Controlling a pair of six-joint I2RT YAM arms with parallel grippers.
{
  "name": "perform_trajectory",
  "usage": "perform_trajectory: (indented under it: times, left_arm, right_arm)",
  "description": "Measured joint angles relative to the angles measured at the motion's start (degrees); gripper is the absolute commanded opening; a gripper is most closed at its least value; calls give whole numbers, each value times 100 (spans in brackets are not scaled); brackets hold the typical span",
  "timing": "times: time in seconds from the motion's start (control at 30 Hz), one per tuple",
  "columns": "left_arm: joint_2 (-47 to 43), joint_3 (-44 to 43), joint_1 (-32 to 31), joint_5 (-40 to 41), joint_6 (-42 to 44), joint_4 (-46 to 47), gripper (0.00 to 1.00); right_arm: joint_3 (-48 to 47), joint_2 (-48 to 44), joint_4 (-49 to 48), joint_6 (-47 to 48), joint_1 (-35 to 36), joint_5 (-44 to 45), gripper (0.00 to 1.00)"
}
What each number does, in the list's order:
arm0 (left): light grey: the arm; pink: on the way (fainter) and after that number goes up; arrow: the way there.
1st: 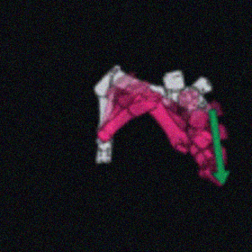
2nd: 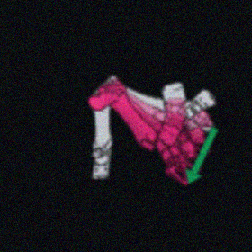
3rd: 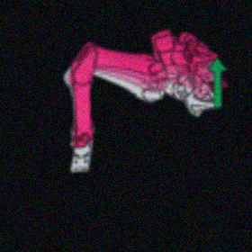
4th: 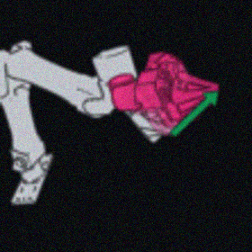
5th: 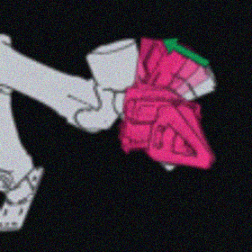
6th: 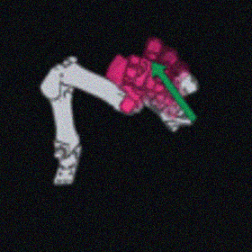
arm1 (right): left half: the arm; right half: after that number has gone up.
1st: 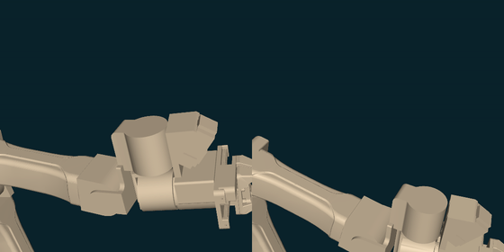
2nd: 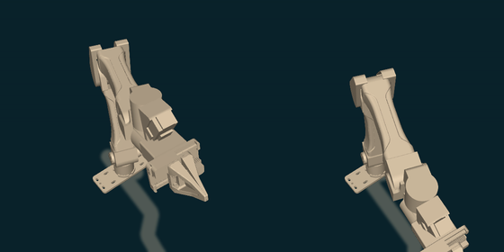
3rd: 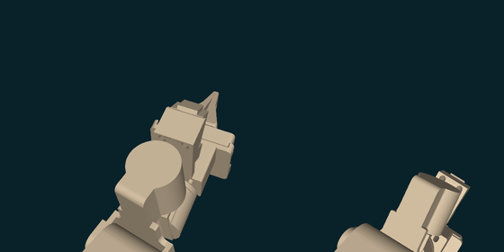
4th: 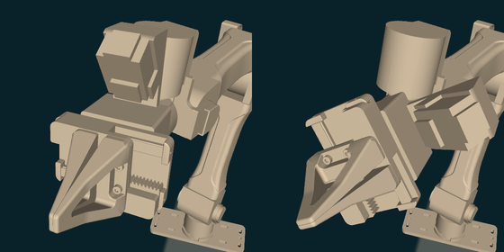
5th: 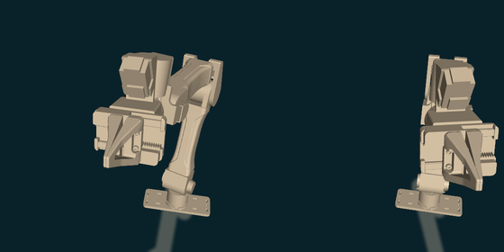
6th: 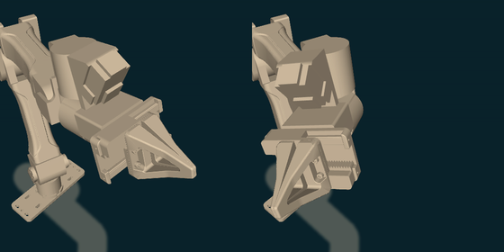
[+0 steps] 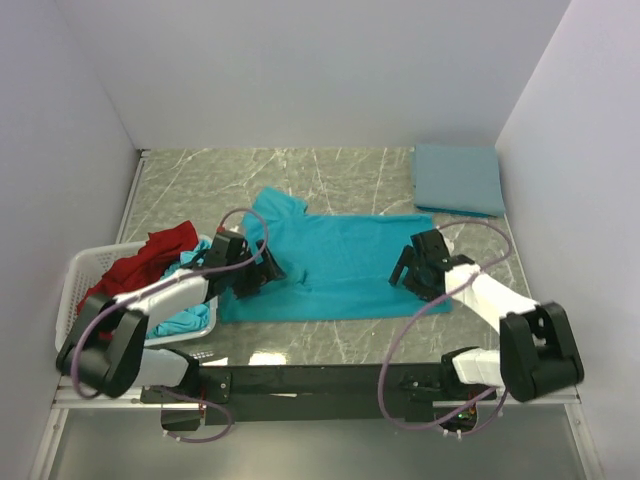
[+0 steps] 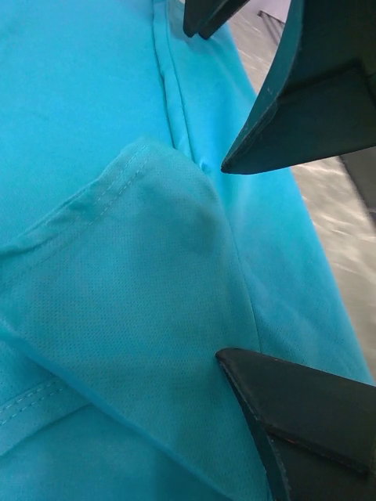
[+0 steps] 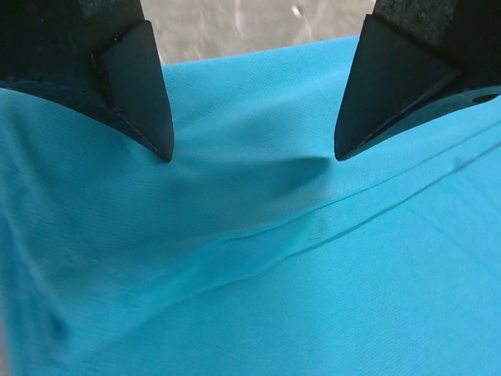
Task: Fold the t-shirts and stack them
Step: Fold the tshirt
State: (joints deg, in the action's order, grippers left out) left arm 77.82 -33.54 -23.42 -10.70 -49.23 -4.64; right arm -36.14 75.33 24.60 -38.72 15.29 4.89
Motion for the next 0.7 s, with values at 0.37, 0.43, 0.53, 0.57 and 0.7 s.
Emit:
perform_trajectory:
  times: [0.37, 0.43, 0.53, 0.57, 0.7]
  left_arm:
    - [-1812, 767, -446, 96, -573, -1700, 99]
    - [-1858, 704, -455, 179, -573, -1836, 99]
    - [-1740, 286, -459, 354, -557, -2048, 99]
    - [-1655, 81, -459, 435, -535, -2044, 99]
    - [-1104, -940, -446, 776, -310, -1838, 99]
  right_arm:
    - [990, -2044, 970, -435, 44, -468, 95]
    - [914, -2192, 1113, -426, 46, -498, 95]
    - [472, -2238, 1266, -376, 48, -420, 96]
    - [258, -2225, 1257, -352, 48, -358, 96]
    - [-557, -2074, 1058, -229, 48, -101, 96]
